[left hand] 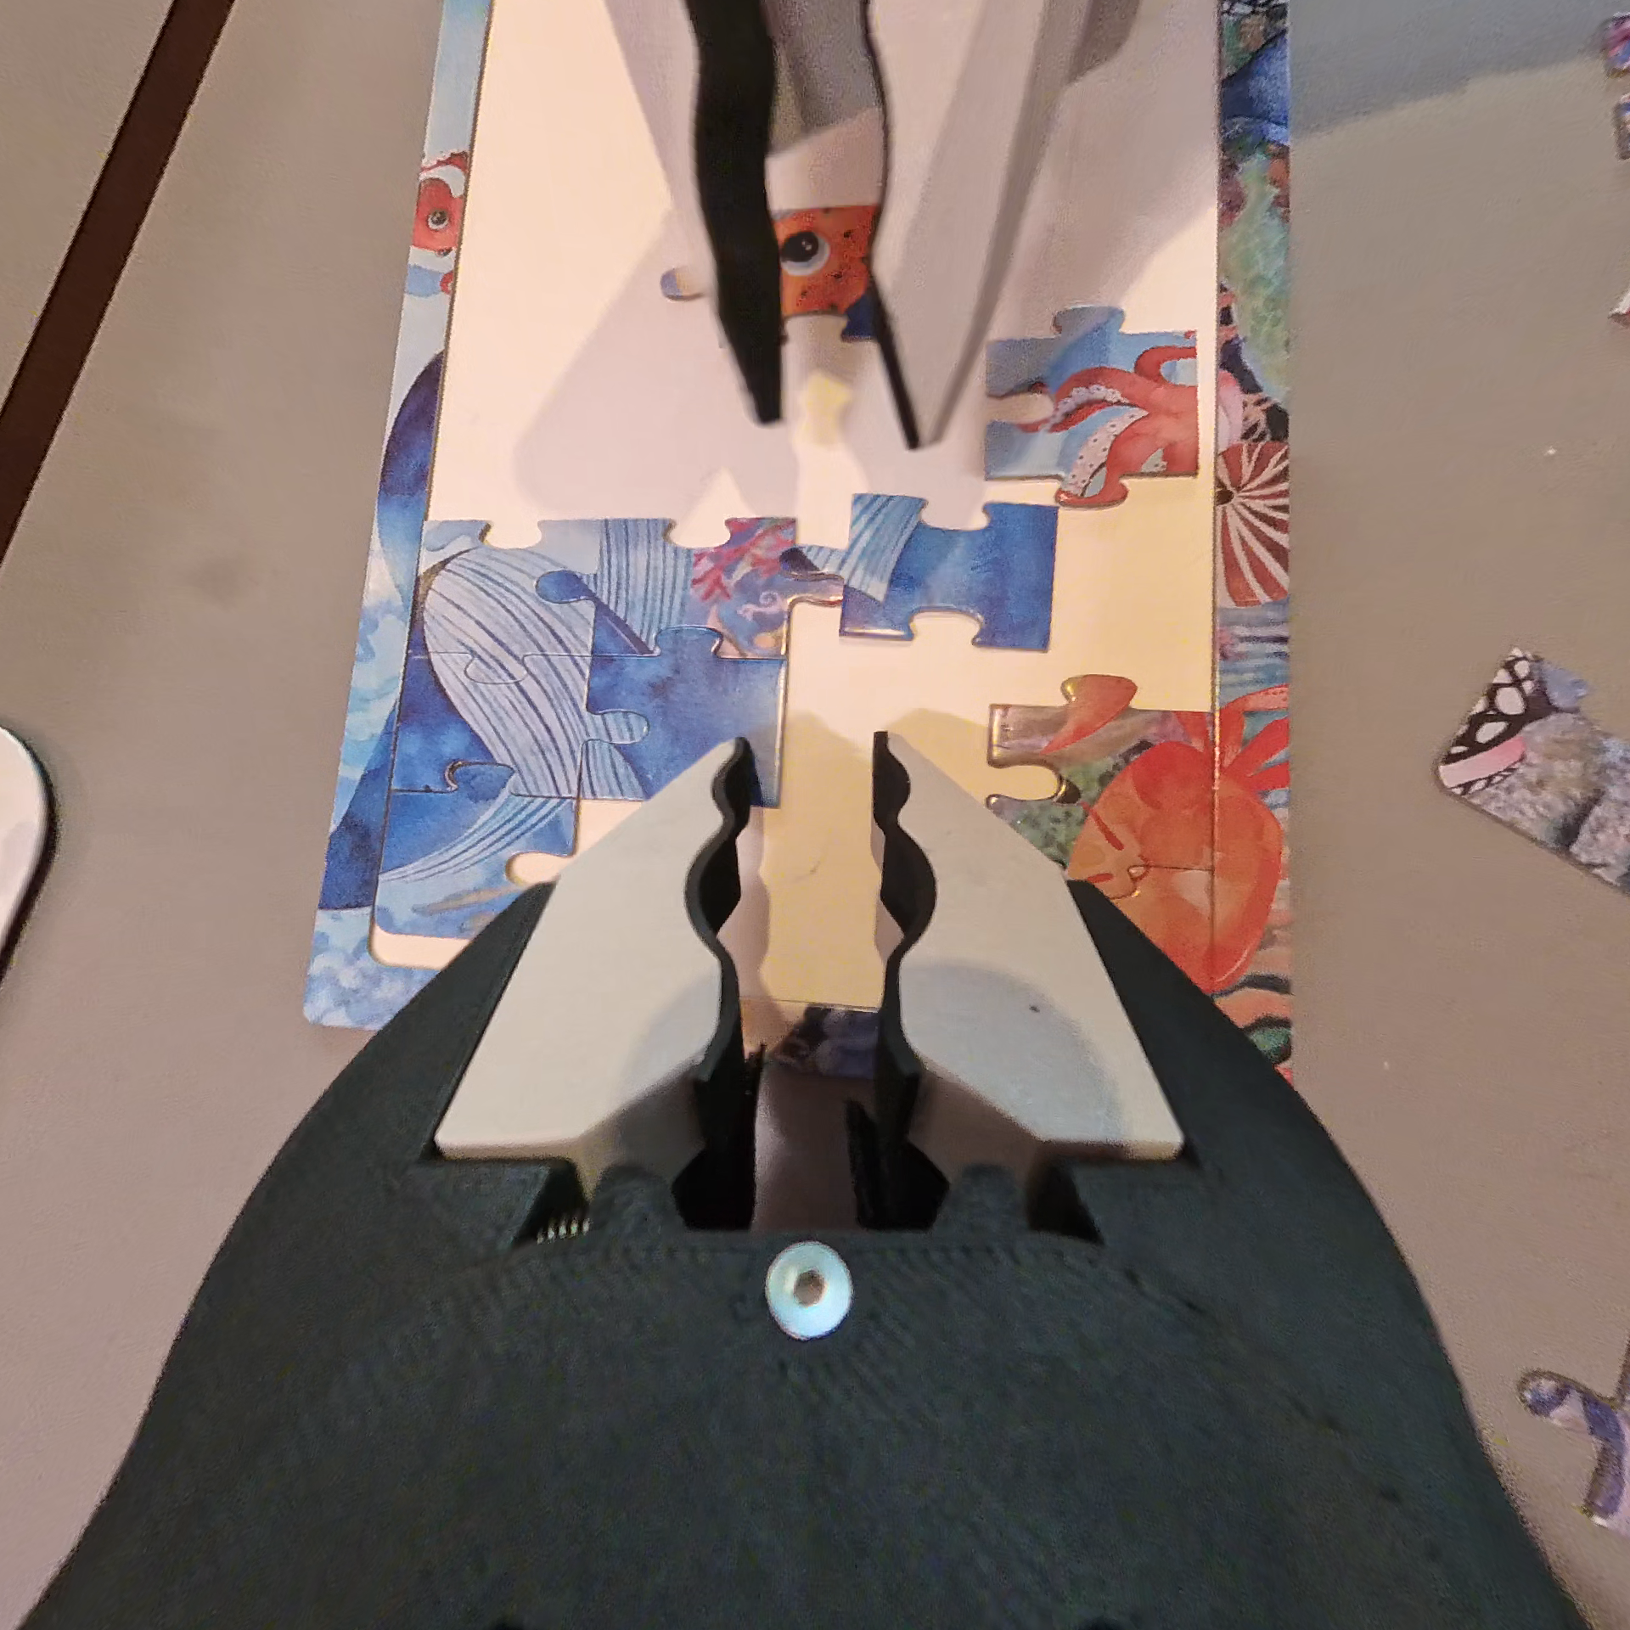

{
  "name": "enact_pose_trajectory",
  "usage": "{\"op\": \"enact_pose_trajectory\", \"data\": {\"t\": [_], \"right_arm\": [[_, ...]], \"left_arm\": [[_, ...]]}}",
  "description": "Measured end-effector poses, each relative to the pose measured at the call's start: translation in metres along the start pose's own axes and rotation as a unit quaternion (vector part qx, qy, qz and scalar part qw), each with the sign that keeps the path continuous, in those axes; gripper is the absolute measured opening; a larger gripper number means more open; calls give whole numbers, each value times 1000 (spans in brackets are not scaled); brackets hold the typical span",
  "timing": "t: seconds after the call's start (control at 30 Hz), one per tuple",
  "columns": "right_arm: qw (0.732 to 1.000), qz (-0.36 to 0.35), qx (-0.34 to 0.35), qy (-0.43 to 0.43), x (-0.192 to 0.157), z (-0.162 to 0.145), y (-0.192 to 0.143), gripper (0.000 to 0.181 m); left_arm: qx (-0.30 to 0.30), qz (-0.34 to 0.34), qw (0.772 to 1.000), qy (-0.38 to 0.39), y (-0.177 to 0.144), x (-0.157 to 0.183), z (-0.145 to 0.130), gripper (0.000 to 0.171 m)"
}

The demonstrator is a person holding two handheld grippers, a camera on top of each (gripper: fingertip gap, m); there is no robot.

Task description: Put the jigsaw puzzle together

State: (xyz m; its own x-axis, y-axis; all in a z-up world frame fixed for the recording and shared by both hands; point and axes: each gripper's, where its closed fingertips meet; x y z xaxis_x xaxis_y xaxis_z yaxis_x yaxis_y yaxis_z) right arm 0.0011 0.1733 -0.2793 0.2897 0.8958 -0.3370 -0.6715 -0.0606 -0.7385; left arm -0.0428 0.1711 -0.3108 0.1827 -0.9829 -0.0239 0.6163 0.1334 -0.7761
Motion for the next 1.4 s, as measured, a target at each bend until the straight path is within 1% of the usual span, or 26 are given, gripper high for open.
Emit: {"op": "enact_pose_trajectory", "data": {"t": [0.03, 0.07, 0.13, 0.2, 0.27, 0.3, 0.33, 0.4, 0.47, 0.5, 0.57, 0.6, 0.67, 0.7, 0.73, 0.77, 0.8, 0.83, 0.87, 0.97, 1.03, 1.13, 1.17, 1.27, 1.37, 1.4], "right_arm": [[999, -41, -12, -9, 12, -2, 0, 33], [996, -82, -19, -28, 22, -3, 1, 42], [994, -100, -16, -51, 23, -1, 8, 42], [990, -117, -7, -74, 25, 1, 17, 41], [986, -136, -15, -96, 28, -1, 25, 40], [986, -138, -7, -98, 28, 1, 28, 37], [986, -133, -5, -96, 27, 2, 29, 31], [988, -127, 1, -91, 26, 4, 32, 23], [988, -125, 5, -93, 26, 5, 31, 19], [989, -117, 11, -93, 24, 5, 31, 0], [993, -85, 28, -78, 16, 7, 36, 0], [994, -80, 31, -72, 16, 7, 37, 0], [992, -98, 27, -76, 22, 7, 30, 2], [990, -115, 29, -78, 27, 8, 24, 15], [988, -130, 29, -80, 32, 8, 17, 24], [985, -146, 21, -89, 37, 7, 13, 27], [981, -159, 9, -108, 39, 3, 12, 29], [977, -167, 1, -131, 40, 0, 13, 34], [973, -171, 0, -154, 39, -1, 16, 37], [970, -164, 5, -182, 35, -1, 20, 38], [969, -163, 1, -185, 37, -4, 20, 35], [969, -154, 6, -192, 34, -6, 21, 29], [968, -156, 8, -194, 35, -5, 21, 29], [963, -167, 10, -211, 35, -4, 20, 33], [955, -182, 12, -234, 36, -2, 20, 33], [952, -188, 16, -240, 36, -1, 21, 30]], "left_arm": [[-5, 11, 1000, 4, -2, -3, -1, 23], [-10, 27, 1000, 8, -5, -9, -2, 24], [-15, 37, 999, -11, -12, -15, -5, 35], [-9, 35, 999, -32, -18, -18, -7, 40], [-16, 25, 998, -51, -15, -16, -13, 47], [-22, 19, 998, -53, -11, -14, -16, 47], [-8, 13, 998, -56, -9, -12, -12, 41], [-7, 15, 998, -65, -8, -13, -11, 39], [-4, 16, 998, -67, -7, -14, -11, 39], [5, 15, 997, -69, -6, -14, -10, 38], [13, 19, 997, -71, -5, -16, -8, 36], [10, 22, 997, -68, -6, -16, -9, 32], [4, 23, 998, -55, -7, -15, -9, 16], [5, 25, 998, -51, -7, -15, -9, 16], [5, 26, 998, -49, -6, -15, -9, 16], [4, 28, 999, -45, -7, -16, -9, 19], [4, 44, 998, -38, -7, -20, -8, 33], [2, 50, 998, -26, -8, -21, -7, 37], [2, 48, 999, -15, -7, -20, -5, 49], [-16, 68, 997, 29, -8, -25, 0, 66], [-32, 53, 997, 47, -7, -26, 1, 69], [-46, -16, 999, 13, -2, -26, -2, 69], [-46, -39, 998, -1, 0, -27, -3, 71], [-40, -58, 998, 5, 0, -37, -3, 55], [-40, -68, 997, -1, -1, -39, -2, 51], [-38, -69, 997, 0, -1, -38, -2, 52]]}}
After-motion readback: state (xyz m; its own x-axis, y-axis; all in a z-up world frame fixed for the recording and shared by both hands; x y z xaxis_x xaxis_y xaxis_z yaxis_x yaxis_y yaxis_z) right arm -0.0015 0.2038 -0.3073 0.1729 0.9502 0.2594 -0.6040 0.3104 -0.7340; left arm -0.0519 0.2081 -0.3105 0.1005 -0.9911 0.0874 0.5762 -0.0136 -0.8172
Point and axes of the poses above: each gripper's, where its closed fingertips meet, y out along the fingers, z out of its top, x = y × z across the jaws, and after that the axes turned 6 degrees about -z, right-handed
